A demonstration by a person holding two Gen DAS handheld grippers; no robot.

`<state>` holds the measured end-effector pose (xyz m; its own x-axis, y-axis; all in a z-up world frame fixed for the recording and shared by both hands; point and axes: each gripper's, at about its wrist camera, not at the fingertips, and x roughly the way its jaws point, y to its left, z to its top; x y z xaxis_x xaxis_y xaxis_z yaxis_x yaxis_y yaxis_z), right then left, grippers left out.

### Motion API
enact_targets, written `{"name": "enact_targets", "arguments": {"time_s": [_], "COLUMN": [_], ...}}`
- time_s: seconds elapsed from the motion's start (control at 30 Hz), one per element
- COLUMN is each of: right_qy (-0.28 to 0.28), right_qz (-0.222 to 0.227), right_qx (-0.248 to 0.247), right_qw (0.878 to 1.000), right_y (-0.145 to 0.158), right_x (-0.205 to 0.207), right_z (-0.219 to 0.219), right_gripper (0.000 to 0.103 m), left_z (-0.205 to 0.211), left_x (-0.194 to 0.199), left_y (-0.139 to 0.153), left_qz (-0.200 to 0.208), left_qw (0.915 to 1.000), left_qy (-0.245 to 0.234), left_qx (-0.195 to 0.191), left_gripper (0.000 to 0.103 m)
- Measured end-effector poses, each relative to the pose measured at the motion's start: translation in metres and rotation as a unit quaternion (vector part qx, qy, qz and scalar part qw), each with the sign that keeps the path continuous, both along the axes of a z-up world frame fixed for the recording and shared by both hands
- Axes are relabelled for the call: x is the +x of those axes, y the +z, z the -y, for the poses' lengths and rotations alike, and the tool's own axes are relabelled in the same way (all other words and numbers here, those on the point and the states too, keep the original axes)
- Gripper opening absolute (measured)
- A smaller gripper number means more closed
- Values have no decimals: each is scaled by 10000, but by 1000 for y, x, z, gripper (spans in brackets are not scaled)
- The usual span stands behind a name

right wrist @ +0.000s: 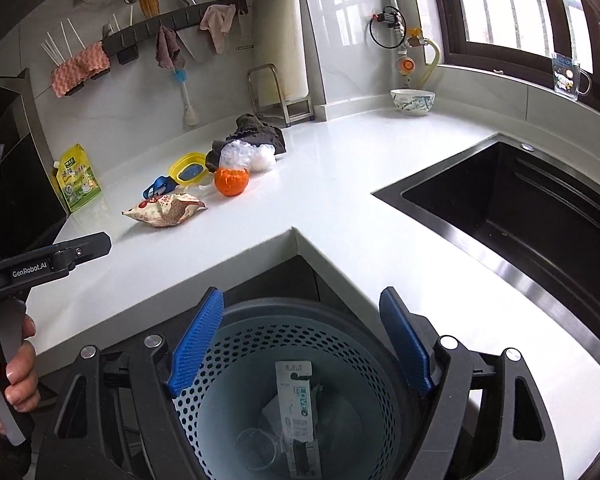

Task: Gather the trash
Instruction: 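Move the right tool to the orange peel and grasp it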

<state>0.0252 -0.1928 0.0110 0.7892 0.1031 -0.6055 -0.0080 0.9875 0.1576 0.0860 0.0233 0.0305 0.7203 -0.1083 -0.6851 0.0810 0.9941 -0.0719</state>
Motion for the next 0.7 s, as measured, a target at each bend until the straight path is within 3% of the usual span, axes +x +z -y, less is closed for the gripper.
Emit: {"name": "enact_targets", "arguments": {"time_s": [0.33,0.7], "right_qy": [311,554], "right_qz": [-168,-418], "right_qx": [-154,-329], "right_qw": [9993,9970], "right_y": [12,3], "right_x": [84,162], "right_z": [-25,-57], "right_gripper": [77,77], "left_z": [-18,-34], "left_x": [49,73], "left_y": [6,-5], "left_qz": [63,28], "left_qw": [9993,9975], "left_qy": [354,689], "left_qx": [-75,121], "left_gripper": [96,96]}}
